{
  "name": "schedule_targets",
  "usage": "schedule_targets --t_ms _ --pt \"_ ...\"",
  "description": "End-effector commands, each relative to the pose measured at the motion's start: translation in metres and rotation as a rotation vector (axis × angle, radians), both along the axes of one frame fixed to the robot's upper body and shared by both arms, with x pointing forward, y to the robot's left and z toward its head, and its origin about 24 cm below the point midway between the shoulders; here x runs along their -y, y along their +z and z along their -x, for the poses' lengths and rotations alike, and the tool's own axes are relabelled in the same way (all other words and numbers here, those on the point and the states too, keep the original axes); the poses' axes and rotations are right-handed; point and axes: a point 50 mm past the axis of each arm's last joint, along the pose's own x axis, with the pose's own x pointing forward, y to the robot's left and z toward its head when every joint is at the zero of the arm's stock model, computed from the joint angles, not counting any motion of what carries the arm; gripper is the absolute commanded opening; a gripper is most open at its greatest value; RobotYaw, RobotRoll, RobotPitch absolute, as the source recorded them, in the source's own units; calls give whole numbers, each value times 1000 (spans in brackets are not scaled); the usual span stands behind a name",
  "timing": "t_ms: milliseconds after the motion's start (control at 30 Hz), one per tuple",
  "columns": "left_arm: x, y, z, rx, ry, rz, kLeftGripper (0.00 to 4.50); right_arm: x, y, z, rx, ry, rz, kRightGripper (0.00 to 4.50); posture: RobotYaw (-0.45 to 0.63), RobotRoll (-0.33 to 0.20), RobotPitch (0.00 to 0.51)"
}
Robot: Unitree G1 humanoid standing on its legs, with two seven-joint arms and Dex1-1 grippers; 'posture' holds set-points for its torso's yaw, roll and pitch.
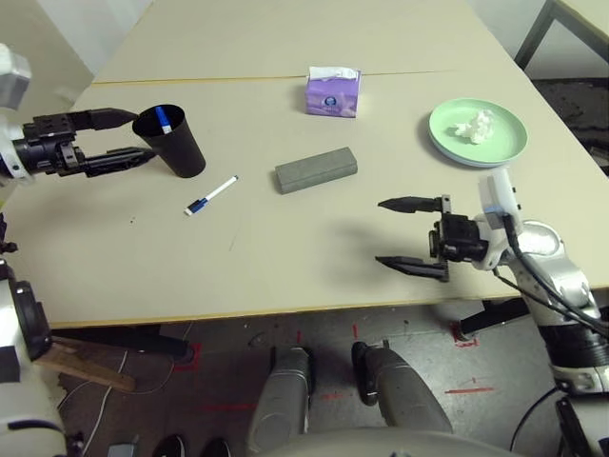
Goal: Organize and tidy the items on the table.
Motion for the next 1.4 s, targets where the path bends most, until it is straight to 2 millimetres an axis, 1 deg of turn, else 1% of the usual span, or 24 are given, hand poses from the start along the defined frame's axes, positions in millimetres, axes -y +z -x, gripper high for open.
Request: schedule_targets --t_ms 33,100,300,533,633,733,867,1167,1400 --pt "4 2 -1 -46 -26 -152 4456 -4 -1 1 7 21 10 4500 -64 0 204" --pt "7 -1 -2 -80 -46 -209 4456 -5 -1 1 8 15 2 4500 -70 0 207" --pt "12 -16 -9 -131 -79 -305 4456 -6 -3 5 -5 -2 -5 4500 -86 0 216" --pt "22 -34 -22 -147 -59 -340 4456 -10 -3 7 -12 -7 -18 4500 -101 0 221" --pt "31 -41 -32 -127 -6 -344 4456 -12 -2 7 -12 -12 -29 4500 -105 0 221" --pt "36 -44 -39 -127 32 -344 4456 -14 -2 8 -14 -17 -36 4500 -111 0 221" --pt "38 -43 -42 -125 65 -363 4456 -15 -2 9 -17 -21 -40 4500 -113 0 219" --pt "41 -45 -44 -163 96 -404 4456 -11 -1 10 -16 -46 -43 4500 -125 0 209" --pt "42 -55 -46 -206 137 -397 4456 -11 1 11 -13 -48 -42 4500 -132 0 205"
